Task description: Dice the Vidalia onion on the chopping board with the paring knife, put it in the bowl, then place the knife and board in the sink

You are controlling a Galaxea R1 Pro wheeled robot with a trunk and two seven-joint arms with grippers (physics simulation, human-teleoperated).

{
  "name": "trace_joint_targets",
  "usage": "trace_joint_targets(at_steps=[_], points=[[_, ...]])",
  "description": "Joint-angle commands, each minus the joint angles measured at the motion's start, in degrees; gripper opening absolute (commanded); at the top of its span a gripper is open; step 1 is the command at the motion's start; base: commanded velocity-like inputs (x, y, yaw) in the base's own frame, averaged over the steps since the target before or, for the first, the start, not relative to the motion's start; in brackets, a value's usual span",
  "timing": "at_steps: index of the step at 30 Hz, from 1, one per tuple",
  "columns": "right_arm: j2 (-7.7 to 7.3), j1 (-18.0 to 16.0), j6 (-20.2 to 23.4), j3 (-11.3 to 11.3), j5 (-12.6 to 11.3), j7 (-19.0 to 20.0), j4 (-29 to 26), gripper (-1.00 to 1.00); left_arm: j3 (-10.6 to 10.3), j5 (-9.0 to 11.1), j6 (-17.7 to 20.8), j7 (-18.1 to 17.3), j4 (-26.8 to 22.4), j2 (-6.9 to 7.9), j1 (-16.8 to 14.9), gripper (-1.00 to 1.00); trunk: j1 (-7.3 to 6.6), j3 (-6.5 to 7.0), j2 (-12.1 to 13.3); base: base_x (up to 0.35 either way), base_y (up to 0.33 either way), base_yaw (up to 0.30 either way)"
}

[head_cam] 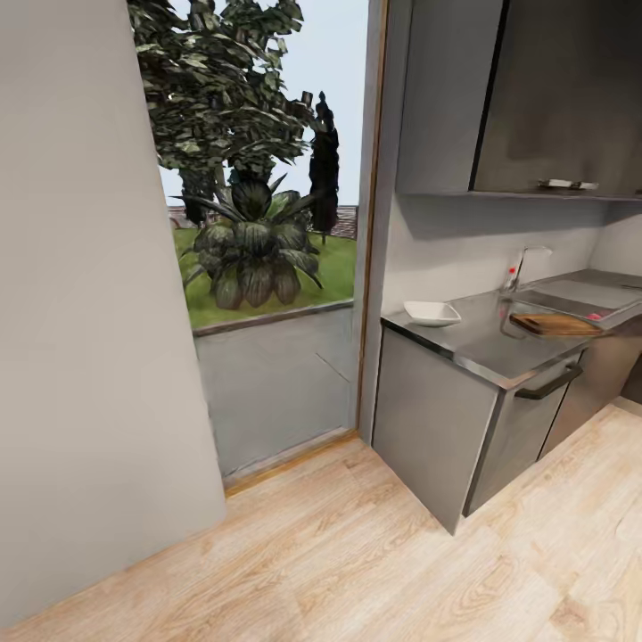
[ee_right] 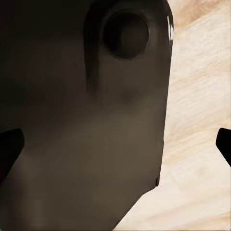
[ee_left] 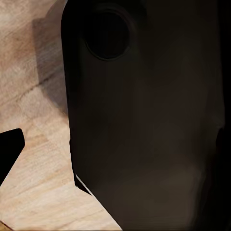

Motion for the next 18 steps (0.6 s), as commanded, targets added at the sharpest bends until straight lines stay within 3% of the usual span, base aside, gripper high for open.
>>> trace_joint_targets(at_steps=[1,9,18], points=[[0.33,-0.34,-0.11,-0.09,-0.18,0.08,-0.33,1.00,0.17,0.25,-0.09,-0.09,-0.07,-0.33,-0.01,1.00,0.00,-0.03,-0.02,0.000,0.000,0.000],[2.03,-0.74,-0.31,-0.09,-0.02,0.01,-1.53,1.00,0.36,0.20,-0.70,0.01,-0.99,-0.37,-0.01,1.00,0.00,-0.03,-0.02,0.000,0.000,0.000],[2.03,-0.78,-1.91,-0.06,0.23,-0.21,-3.84,1.00,0.64,0.58,-1.50,0.27,-3.82,0.12,-0.01,1.00,0.00,-0.03,-0.02,0.000,0.000,0.000]])
